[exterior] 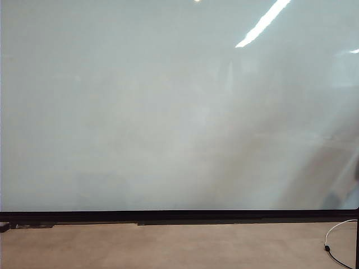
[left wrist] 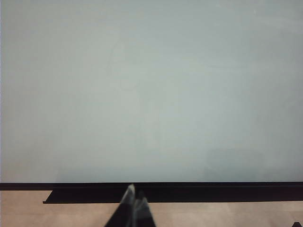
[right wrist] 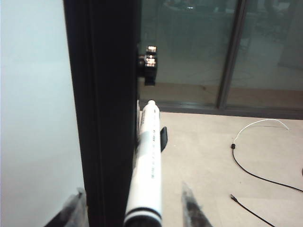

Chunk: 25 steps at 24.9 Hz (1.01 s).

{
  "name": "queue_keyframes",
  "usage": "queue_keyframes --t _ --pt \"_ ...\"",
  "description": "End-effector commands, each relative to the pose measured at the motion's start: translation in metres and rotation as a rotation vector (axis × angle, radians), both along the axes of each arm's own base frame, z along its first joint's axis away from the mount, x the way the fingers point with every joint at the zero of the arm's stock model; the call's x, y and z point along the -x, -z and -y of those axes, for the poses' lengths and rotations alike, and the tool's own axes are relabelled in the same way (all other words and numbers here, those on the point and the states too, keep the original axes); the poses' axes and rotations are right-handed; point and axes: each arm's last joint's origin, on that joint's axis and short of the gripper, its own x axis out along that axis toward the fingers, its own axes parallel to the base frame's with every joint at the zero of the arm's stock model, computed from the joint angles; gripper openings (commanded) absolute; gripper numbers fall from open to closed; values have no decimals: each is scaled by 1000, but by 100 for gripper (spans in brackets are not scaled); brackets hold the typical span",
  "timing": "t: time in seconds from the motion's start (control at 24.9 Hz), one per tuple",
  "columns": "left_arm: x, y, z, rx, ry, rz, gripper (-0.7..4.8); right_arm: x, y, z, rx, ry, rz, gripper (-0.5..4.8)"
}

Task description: Pick up the pen on the shelf to the right of the whiteboard and draw a rectangle.

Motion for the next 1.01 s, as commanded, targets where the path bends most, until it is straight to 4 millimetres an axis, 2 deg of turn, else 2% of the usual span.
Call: queue_keyframes --t 0.04,0.4,1.01 --pt "0 -2 0 -5 1 9 -5 -4 -3 2 9 -16 25 256" --pt "0 -2 0 -5 0 9 -4 -17 -4 7 19 -27 45 256" --pt "0 -2 0 -5 0 9 -5 -25 -6 10 28 -44 61 248"
